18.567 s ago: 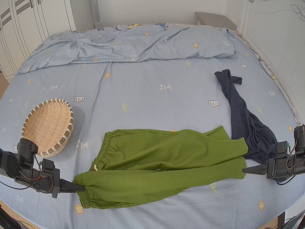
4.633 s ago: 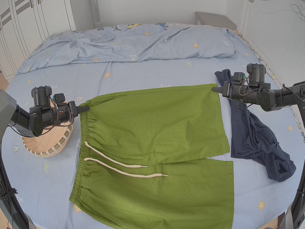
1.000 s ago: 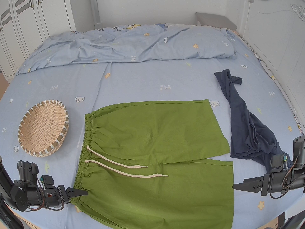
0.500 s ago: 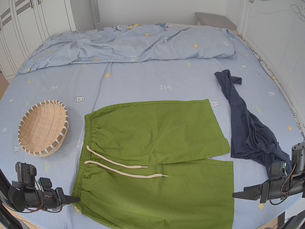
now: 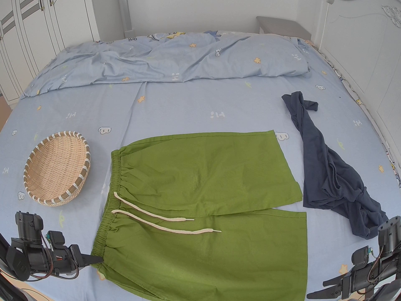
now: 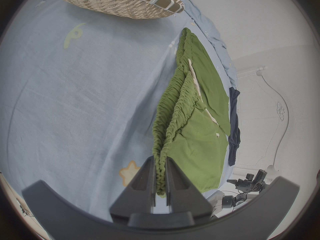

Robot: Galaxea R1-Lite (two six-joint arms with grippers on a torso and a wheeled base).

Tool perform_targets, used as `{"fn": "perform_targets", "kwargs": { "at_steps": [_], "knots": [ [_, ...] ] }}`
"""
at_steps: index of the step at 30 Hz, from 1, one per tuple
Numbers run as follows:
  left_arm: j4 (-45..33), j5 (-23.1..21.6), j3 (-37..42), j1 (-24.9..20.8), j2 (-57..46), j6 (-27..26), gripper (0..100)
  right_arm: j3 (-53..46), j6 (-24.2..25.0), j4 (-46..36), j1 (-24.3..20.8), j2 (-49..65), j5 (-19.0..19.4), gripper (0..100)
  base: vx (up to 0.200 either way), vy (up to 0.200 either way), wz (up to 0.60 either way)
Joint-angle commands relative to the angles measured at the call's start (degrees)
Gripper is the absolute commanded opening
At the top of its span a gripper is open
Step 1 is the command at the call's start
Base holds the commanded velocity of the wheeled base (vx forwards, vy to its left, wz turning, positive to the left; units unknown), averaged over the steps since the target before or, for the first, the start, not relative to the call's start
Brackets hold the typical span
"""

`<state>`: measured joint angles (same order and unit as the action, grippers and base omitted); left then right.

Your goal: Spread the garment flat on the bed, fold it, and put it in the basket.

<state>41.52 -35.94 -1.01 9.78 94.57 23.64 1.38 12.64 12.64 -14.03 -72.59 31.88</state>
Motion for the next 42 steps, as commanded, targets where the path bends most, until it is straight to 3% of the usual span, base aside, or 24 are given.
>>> {"fn": "perform_targets", "kwargs": {
  "at_steps": [1,8,16,32,42],
  "knots": [
    [0.3,0.0,1.0,-0.5,-0.4,0.1,0,-1.4,-2.5,-0.8,-3.0,-1.2,0.2,100,0.000,0.000,0.00],
    [1.1,0.0,0.9,0.0,-0.1,0.2,0,-1.4,-3.3,2.1,-11.4,-14.9,-0.2,100,0.000,0.000,0.00],
    [2.7,0.1,0.6,-0.2,0.1,0.3,0,-1.4,-4.7,8.3,-11.8,-24.9,-0.4,100,0.000,0.000,0.00],
    [2.8,0.0,-0.7,-0.5,-0.2,0.5,0,-0.7,-5.0,9.9,-12.5,-27.2,-0.6,100,0.000,0.000,0.00],
    [2.8,0.0,-0.7,-0.5,-0.3,0.5,0,-0.5,-4.6,18.2,-15.9,-33.4,-0.8,100,0.000,0.000,0.00]
  ]
}}
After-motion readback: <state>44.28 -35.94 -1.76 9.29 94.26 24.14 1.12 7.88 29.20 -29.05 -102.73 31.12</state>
